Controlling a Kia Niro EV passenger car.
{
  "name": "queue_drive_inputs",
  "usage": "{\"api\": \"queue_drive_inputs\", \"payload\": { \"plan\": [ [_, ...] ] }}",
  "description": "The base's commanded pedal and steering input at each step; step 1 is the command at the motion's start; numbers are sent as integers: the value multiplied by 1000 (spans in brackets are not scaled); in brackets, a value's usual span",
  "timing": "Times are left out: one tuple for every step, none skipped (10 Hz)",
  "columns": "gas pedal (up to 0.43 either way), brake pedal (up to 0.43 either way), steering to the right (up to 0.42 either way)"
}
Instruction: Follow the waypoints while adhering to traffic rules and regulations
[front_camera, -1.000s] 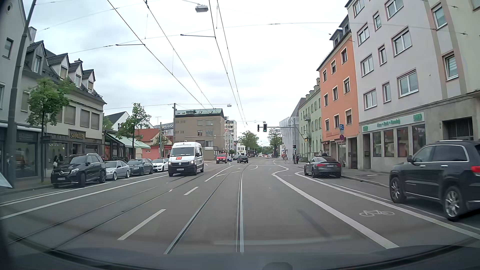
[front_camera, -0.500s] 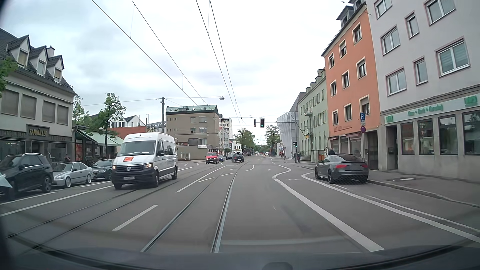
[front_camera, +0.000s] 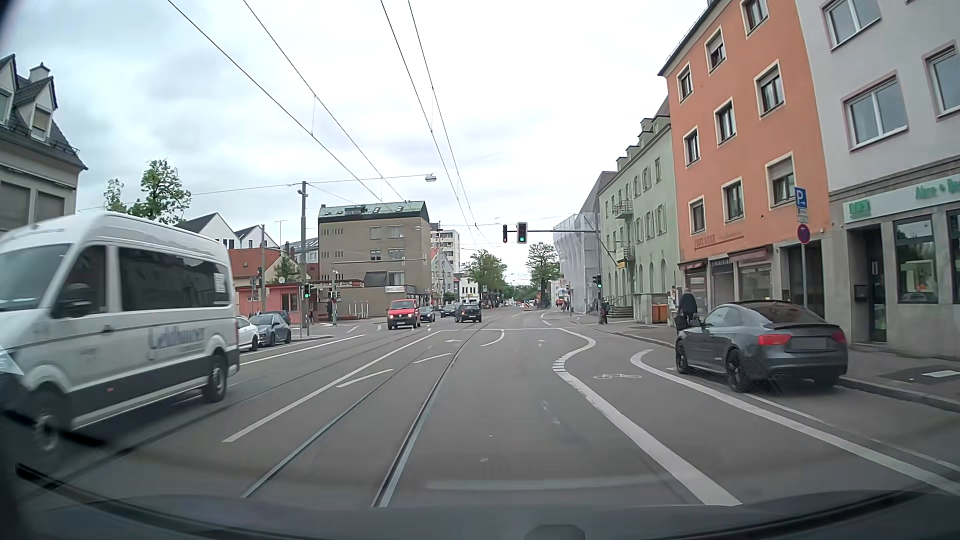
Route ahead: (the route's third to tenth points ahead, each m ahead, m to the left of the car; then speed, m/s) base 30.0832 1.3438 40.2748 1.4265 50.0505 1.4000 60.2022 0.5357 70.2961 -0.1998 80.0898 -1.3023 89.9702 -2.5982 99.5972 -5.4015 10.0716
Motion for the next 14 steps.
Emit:
{"api": "queue_drive_inputs", "payload": {
  "plan": [
    [0,0,5],
    [39,0,5],
    [39,0,5],
    [39,0,6],
    [39,0,6],
    [59,0,6],
    [79,0,6],
    [79,0,7],
    [79,0,9],
    [79,0,12],
    [79,0,14],
    [79,0,15],
    [79,0,16],
    [79,0,18]
  ]
}}
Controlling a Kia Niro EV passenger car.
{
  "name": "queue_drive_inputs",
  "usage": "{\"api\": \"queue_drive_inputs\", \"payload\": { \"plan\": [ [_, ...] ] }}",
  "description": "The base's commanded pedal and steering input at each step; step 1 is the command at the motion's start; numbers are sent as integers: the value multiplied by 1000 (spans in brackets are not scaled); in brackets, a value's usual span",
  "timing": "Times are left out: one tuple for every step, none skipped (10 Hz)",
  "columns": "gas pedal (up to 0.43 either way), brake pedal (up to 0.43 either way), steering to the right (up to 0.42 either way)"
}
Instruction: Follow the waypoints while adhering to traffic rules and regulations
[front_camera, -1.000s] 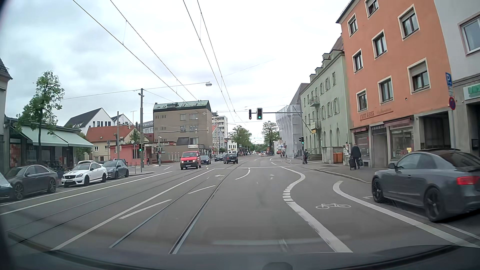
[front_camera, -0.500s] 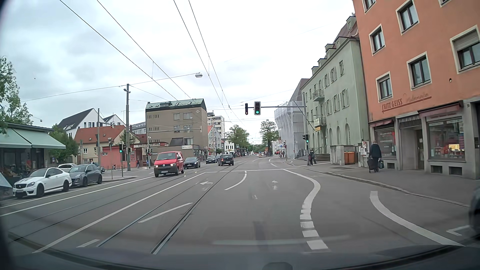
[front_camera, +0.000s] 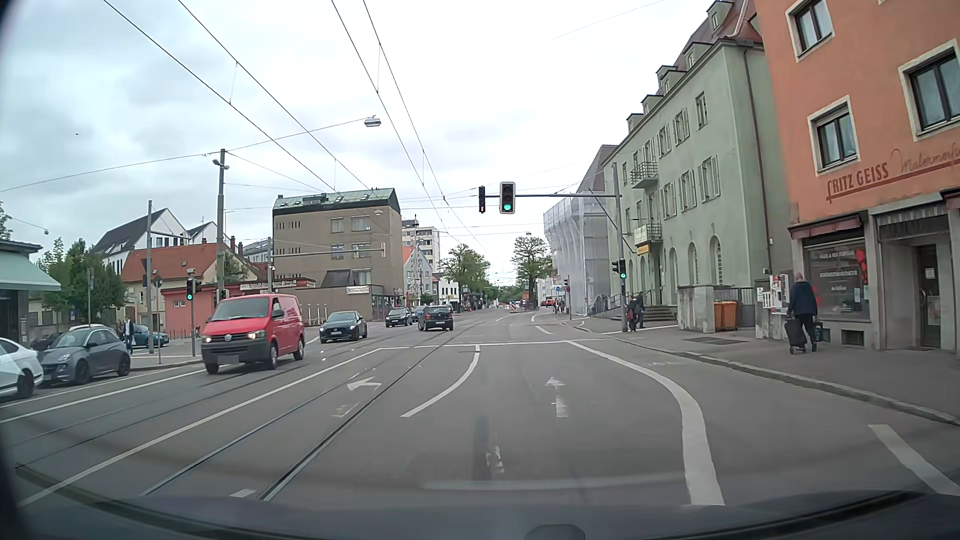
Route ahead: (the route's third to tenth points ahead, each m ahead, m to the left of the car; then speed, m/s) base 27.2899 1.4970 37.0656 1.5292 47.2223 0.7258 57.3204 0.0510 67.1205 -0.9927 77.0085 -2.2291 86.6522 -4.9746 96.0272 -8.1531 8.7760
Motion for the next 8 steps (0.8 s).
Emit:
{"api": "queue_drive_inputs", "payload": {
  "plan": [
    [79,0,18],
    [98,0,18],
    [98,0,18],
    [98,0,17],
    [98,0,17],
    [98,0,16],
    [98,0,14],
    [98,0,13]
  ]
}}
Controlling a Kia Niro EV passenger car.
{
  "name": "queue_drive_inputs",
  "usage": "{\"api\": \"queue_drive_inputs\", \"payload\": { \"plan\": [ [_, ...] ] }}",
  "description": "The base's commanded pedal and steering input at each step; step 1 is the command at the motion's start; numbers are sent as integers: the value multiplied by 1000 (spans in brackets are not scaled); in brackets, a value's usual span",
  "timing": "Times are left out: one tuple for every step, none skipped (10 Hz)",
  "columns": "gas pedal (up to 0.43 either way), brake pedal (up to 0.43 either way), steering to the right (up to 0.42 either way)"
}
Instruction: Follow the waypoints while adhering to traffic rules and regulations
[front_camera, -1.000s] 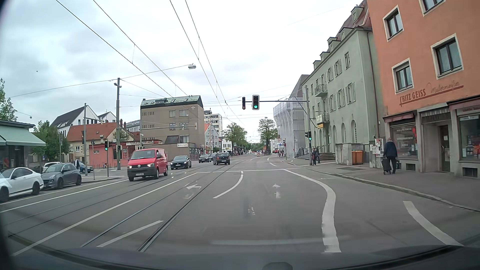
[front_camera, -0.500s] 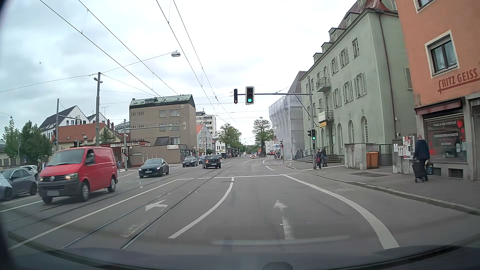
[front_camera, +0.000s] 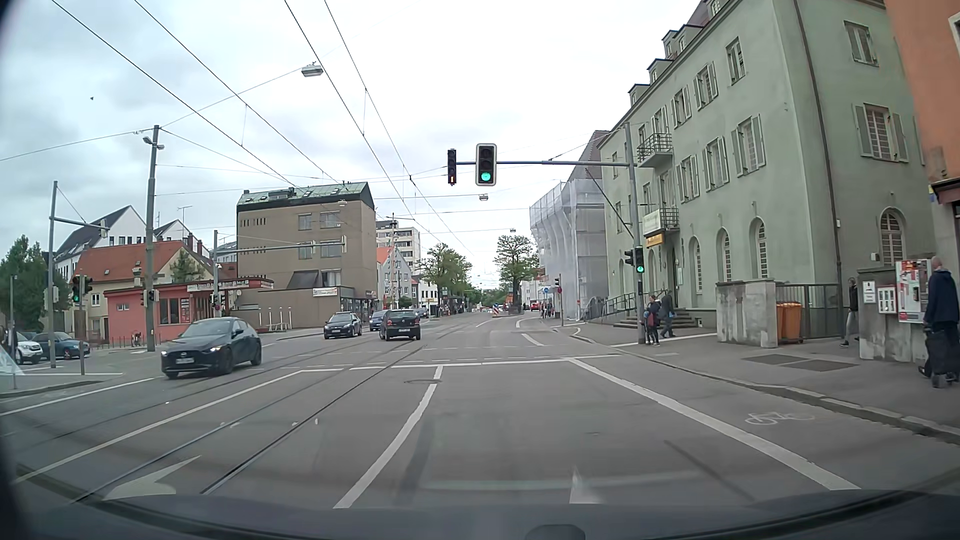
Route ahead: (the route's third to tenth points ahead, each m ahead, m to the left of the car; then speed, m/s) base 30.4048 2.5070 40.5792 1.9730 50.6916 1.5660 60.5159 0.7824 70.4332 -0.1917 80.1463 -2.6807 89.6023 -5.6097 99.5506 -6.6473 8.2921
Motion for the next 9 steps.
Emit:
{"api": "queue_drive_inputs", "payload": {
  "plan": [
    [110,0,12],
    [118,0,10],
    [157,0,8],
    [157,0,4],
    [157,0,-3],
    [157,0,-10],
    [157,0,-13],
    [157,0,-16],
    [157,0,-16]
  ]
}}
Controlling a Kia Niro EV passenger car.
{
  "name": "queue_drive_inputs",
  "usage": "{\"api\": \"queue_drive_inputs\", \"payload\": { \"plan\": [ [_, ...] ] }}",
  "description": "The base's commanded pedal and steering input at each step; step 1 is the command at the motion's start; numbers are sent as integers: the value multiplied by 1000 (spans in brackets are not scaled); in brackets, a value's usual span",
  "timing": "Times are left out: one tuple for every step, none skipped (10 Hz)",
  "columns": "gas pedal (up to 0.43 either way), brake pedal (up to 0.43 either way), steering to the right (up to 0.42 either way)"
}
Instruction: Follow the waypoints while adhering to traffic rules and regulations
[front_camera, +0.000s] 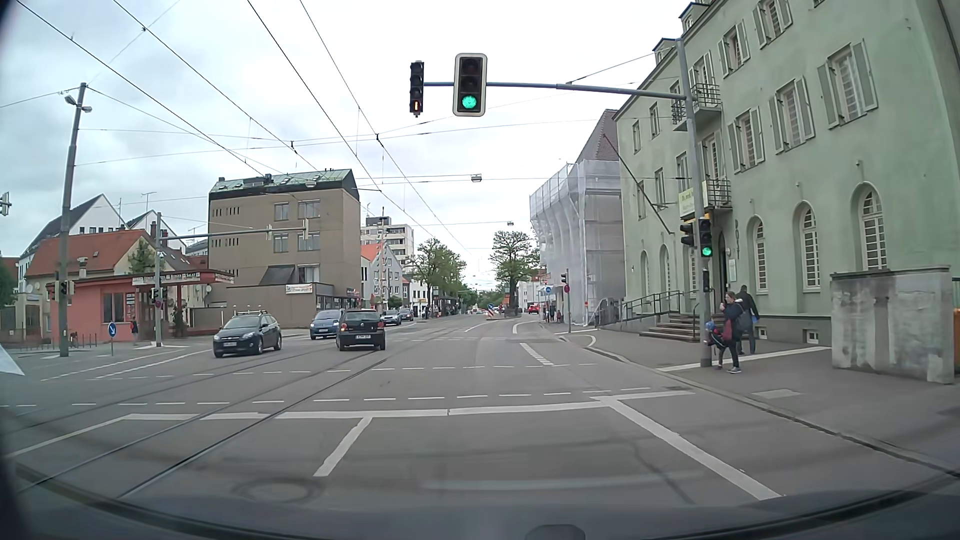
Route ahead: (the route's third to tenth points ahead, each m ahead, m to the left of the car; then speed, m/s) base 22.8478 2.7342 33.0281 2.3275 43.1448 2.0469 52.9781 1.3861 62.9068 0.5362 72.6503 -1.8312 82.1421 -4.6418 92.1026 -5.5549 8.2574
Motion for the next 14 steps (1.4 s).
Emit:
{"api": "queue_drive_inputs", "payload": {
  "plan": [
    [157,0,-16],
    [157,0,-18],
    [157,0,-17],
    [157,0,-17],
    [157,0,-17],
    [150,0,-16],
    [150,0,-16],
    [150,0,-12],
    [150,0,-11],
    [150,0,-11],
    [150,0,-10],
    [150,0,-8],
    [150,0,-7],
    [150,0,-7]
  ]
}}
